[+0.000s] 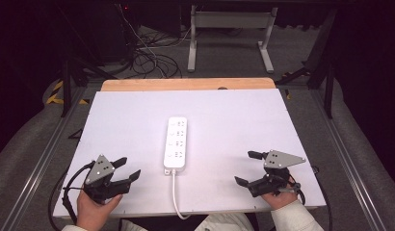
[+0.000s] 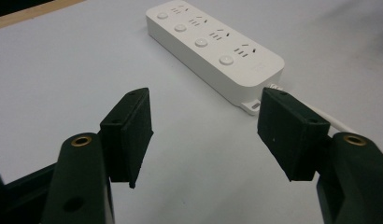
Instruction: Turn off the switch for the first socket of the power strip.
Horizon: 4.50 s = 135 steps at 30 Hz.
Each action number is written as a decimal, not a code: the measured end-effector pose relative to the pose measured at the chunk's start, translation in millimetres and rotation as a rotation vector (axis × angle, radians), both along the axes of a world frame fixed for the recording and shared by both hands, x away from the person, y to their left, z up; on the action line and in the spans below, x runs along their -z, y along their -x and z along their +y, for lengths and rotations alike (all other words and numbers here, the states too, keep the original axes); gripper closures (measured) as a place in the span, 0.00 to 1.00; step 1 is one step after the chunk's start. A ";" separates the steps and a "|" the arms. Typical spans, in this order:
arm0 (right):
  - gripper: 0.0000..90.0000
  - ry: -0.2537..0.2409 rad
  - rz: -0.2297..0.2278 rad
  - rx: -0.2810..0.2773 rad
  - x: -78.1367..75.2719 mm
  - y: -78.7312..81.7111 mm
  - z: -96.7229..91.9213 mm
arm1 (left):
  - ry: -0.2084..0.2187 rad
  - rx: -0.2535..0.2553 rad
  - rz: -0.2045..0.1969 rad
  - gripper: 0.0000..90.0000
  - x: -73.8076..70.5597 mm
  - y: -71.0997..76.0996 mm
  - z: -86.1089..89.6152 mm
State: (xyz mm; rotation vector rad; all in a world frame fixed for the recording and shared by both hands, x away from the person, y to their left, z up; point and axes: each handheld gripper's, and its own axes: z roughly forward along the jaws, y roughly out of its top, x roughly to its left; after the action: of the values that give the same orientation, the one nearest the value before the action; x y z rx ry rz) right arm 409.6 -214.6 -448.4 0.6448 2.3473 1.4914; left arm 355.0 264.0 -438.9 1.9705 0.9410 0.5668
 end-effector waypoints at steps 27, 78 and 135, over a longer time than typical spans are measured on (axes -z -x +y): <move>0.04 0.013 0.007 -0.014 0.6 1.3 4.1 | 0.010 0.053 0.033 0.50 -26.0 -37.1 -30.7; 0.04 0.019 0.013 -0.032 2.5 0.0 4.5 | -0.033 0.070 0.122 0.63 -7.3 -99.7 -91.4; 0.04 0.018 0.021 -0.042 3.1 -0.4 4.3 | -0.280 0.104 0.285 1.00 6.4 -112.5 -113.2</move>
State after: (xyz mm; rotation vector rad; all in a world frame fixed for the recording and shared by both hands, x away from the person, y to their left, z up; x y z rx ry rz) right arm 410.0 -210.2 -451.5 0.6135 2.4015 1.4868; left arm 467.5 150.8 -445.3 2.3836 0.9633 0.3796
